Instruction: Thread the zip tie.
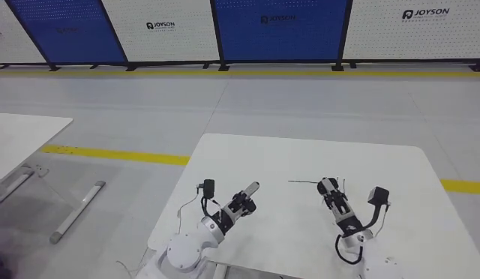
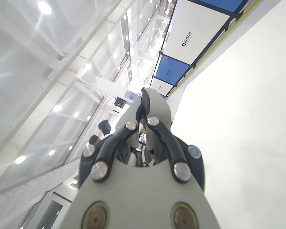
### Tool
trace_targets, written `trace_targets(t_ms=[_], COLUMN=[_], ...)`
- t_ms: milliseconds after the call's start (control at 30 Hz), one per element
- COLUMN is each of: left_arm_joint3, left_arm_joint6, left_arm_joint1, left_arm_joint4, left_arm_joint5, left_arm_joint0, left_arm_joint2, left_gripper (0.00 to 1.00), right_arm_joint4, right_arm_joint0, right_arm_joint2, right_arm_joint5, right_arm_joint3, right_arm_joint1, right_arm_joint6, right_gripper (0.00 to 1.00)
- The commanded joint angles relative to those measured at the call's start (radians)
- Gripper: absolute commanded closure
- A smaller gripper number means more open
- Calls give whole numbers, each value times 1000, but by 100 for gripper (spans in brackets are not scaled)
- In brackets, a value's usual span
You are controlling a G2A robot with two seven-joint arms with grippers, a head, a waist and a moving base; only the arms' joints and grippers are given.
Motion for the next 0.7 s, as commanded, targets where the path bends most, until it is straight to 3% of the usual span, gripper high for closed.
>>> trace_targets(t_ms=[0,433,567,667], left_arm_joint3=[23,32,45,84], left_arm_joint6=[15,23,-9,-4], left_arm_joint1=[-5,-8,-17,-31], left_arm_joint4=[-6,-18,-22,-12], left_arm_joint5=[-1,-4,-9,3], left_arm_joint0=[-23,-34,-69,-131], left_arm_joint2=[29,40,107,180], left_gripper=[0,0,0,0], right_arm_joint4=[6,8,8,8], right_arm_joint0=[18,21,21,21], right_arm_joint2=[-27,-29,-29,-29], right_arm_joint5=[1,2,2,2], right_arm_joint3=[26,30,30,30], right_arm_joint1=[-9,-10,-10,-10], right_arm_joint6=[3,6,6,6], right_gripper=[100,100,100,100])
